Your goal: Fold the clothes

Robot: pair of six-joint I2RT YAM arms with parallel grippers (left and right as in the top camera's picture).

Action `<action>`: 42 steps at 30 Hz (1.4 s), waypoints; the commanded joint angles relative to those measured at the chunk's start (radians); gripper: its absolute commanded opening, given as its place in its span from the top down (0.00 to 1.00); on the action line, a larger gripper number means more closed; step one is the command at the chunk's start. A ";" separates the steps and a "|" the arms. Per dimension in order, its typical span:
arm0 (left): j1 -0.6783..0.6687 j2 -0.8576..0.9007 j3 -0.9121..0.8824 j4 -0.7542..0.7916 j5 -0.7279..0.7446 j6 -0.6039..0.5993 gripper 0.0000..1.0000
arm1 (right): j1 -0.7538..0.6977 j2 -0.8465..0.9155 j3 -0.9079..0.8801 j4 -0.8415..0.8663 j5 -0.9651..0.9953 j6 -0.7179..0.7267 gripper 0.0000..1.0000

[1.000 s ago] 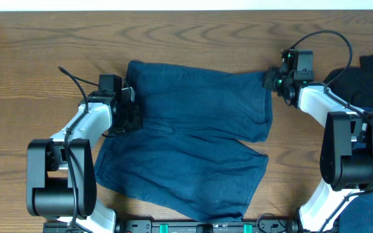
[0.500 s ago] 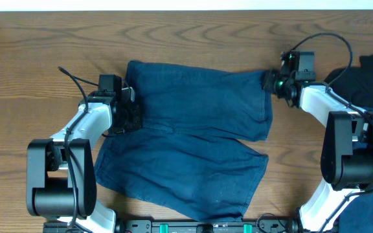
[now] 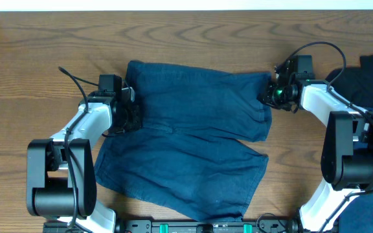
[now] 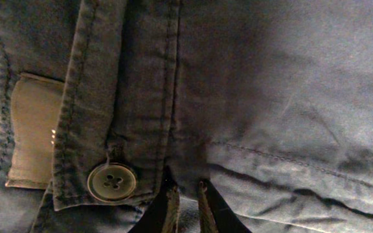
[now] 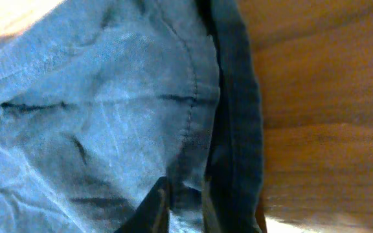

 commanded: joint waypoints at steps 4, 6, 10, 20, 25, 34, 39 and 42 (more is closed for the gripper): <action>-0.001 0.045 -0.006 -0.002 -0.028 0.013 0.86 | -0.013 0.014 -0.013 0.010 -0.036 -0.048 0.99; -0.001 0.045 -0.006 -0.003 -0.028 0.013 0.85 | -0.024 0.012 -0.011 0.017 -0.037 -0.047 0.99; -0.001 0.045 -0.006 -0.002 -0.028 0.013 0.85 | -0.066 -0.002 -0.005 0.020 -0.033 -0.049 0.99; -0.001 0.045 -0.006 -0.002 -0.028 0.013 0.85 | -0.169 -0.053 -0.002 -0.003 -0.122 -0.064 0.99; -0.001 0.045 -0.006 -0.002 -0.028 0.013 0.79 | -0.198 -0.054 0.013 -0.002 -0.365 -0.148 0.99; -0.001 0.019 0.008 -0.078 -0.027 0.013 0.61 | -0.233 -0.069 0.023 -0.172 -0.151 -0.145 0.99; -0.001 -0.042 0.015 -0.111 -0.013 0.013 0.45 | -0.229 -0.068 0.023 -0.206 0.008 -0.145 0.99; -0.001 -0.089 0.014 -0.117 0.012 0.012 0.39 | -0.229 -0.068 0.023 -0.205 0.070 -0.144 0.99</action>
